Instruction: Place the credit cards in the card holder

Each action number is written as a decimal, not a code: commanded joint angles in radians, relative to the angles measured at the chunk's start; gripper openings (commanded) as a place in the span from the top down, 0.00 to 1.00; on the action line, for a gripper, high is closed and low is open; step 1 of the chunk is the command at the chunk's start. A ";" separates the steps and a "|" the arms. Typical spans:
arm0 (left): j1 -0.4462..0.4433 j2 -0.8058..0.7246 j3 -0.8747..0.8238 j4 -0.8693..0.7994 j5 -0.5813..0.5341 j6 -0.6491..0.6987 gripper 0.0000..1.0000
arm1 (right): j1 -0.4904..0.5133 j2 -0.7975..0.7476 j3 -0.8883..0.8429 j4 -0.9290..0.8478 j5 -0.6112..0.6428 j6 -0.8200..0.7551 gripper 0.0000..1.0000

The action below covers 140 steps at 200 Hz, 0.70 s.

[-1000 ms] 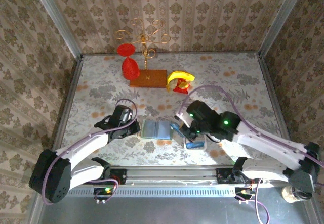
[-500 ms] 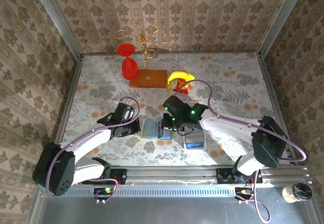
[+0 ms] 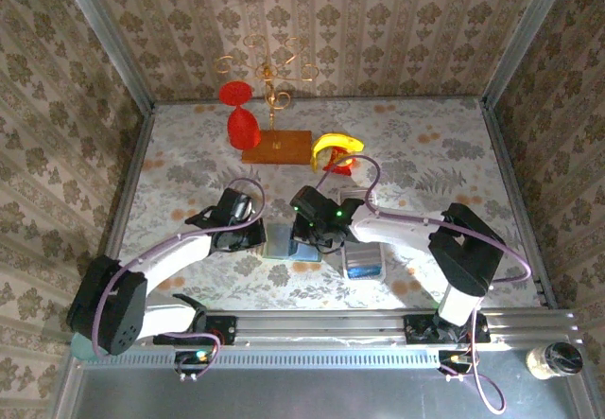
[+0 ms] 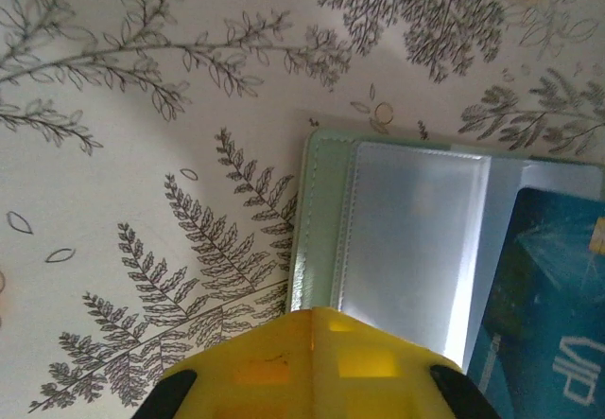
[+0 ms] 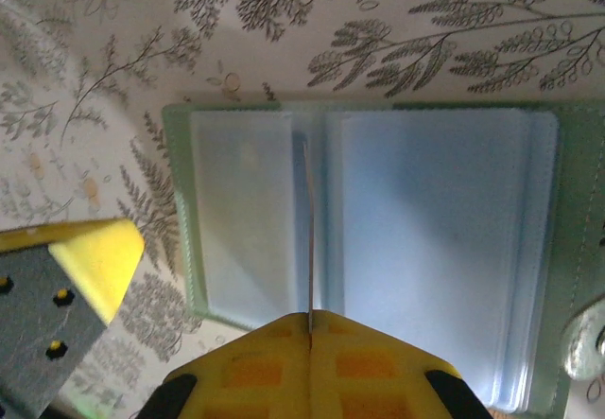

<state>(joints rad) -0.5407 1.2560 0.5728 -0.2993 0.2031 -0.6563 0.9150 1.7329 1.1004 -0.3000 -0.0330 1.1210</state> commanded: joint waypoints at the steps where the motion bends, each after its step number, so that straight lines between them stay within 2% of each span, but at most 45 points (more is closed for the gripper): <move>1: 0.005 0.016 0.005 0.014 0.036 0.026 0.94 | 0.004 0.022 0.010 0.032 0.057 -0.021 1.00; 41: 0.001 0.027 -0.026 0.045 0.047 0.026 0.94 | 0.000 -0.005 -0.013 0.031 0.108 -0.030 1.00; 140: -0.031 0.041 -0.062 0.055 0.021 0.013 0.98 | 0.002 0.002 -0.078 0.155 0.053 0.002 1.00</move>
<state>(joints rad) -0.5636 1.2953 0.5262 -0.2489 0.2382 -0.6495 0.9142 1.7420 1.0374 -0.1703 0.0151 1.1076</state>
